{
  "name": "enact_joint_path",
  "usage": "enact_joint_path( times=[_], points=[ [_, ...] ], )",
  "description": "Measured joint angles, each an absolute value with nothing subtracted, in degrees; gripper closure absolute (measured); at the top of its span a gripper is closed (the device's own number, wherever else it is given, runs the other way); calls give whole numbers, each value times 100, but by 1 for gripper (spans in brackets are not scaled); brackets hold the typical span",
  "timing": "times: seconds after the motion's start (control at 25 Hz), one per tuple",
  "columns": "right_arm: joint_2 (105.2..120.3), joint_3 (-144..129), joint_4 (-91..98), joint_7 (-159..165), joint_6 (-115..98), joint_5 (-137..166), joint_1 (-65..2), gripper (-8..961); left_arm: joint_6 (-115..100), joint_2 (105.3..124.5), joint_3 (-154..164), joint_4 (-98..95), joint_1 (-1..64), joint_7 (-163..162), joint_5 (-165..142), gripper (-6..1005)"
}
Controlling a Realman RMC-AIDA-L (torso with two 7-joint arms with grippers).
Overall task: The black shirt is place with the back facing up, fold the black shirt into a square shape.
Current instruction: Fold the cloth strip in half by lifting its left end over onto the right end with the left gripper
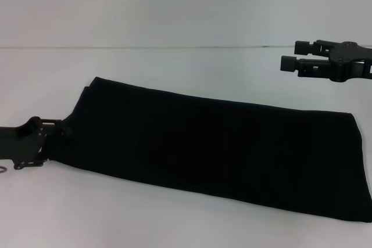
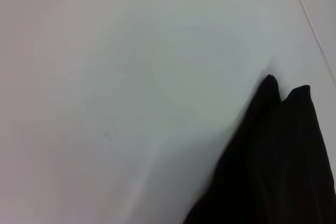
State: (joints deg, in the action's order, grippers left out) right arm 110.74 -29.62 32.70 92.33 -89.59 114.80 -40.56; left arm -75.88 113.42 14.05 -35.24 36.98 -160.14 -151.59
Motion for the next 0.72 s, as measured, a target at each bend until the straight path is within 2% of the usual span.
enact_joint_path(
  times=[0.08,0.16,0.72],
  points=[
    [11069,-2961,3270,9230,-8937,11477,-4056,55,-7568,11356,1401,-3524,3669,-15945,-15134,238],
    [11065,-2962,3270,9226,-8923,11477,-4062,55,-7532,11365,1398,-3524,3639,-15906,-15093,490],
    [11056,-2959,3242,9161,-8868,11478,-4097,55,-7456,11388,1398,-3525,3574,-15696,-14981,784]
  ],
)
